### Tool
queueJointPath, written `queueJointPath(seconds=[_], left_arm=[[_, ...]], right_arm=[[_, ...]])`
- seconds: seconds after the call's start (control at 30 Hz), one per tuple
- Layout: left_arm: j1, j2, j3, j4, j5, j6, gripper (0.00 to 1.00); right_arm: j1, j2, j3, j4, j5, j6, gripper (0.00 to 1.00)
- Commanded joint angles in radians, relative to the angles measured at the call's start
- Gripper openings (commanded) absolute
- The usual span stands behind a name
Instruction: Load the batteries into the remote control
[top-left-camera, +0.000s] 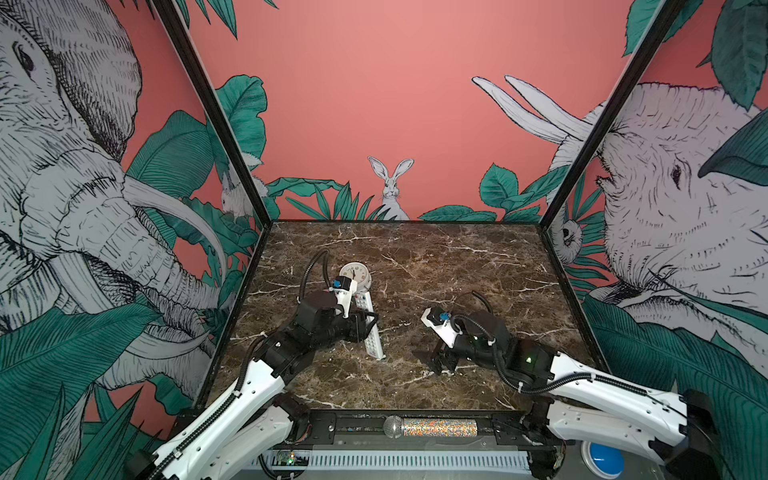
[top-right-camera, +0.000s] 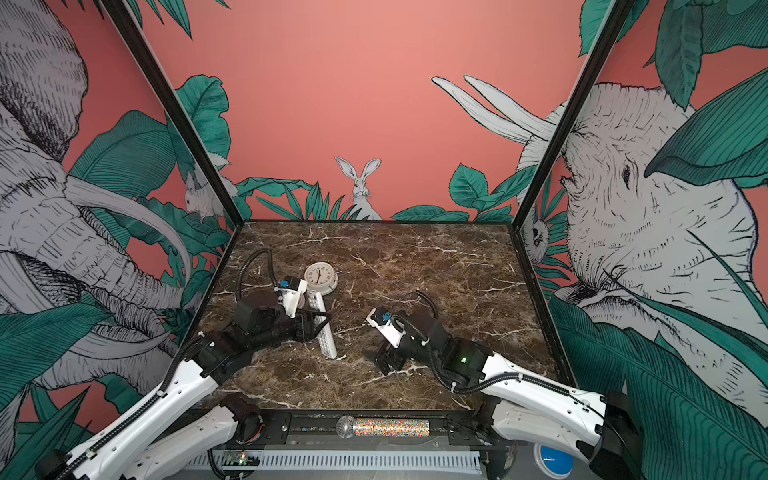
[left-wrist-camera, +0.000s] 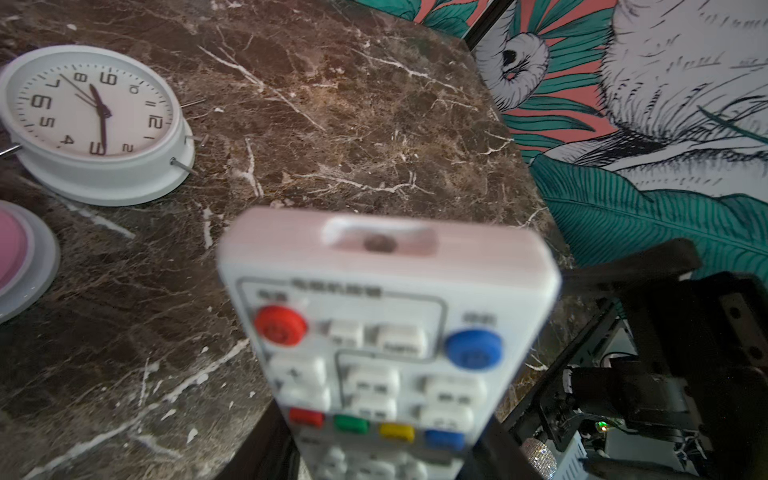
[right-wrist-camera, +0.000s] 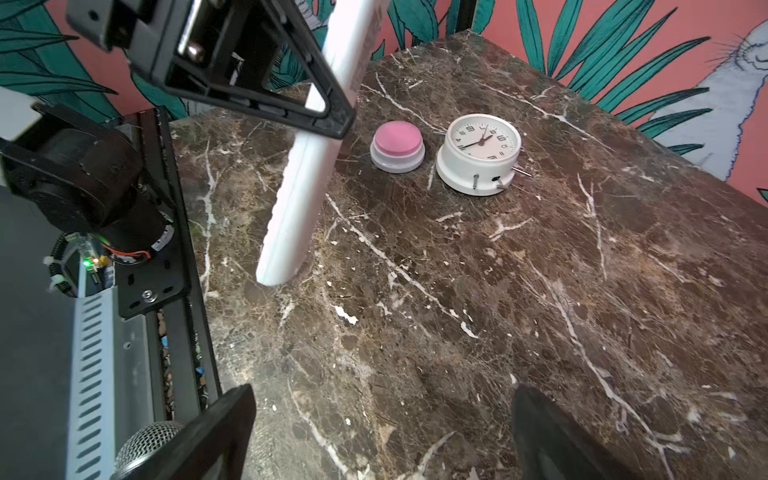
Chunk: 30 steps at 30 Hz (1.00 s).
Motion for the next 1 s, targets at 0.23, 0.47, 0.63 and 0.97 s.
queueJointPath(seconds=[0.23,0.47,0.63,0.97], left_arm=[[-0.012,0.117,0.102,-0.168,-0.149,-0.058,0.0],[-0.058,0.222,0.135,-0.223,-0.236,-0.108,0.0],[-0.101,0.301,0.142,-0.214,-0.263,-0.139,0.0],[-0.137,0.443,0.157,-0.203,-0.314,-0.185,0.0]], right_arm=[[-0.027,0.036,-0.013,0.059,0.028,-0.028,0.99],[-0.04,0.042,-0.024,0.072,0.018,-0.029,0.99],[-0.05,0.04,-0.033,0.077,0.011,-0.028,0.99],[-0.065,0.043,-0.044,0.083,-0.002,-0.022,0.99]])
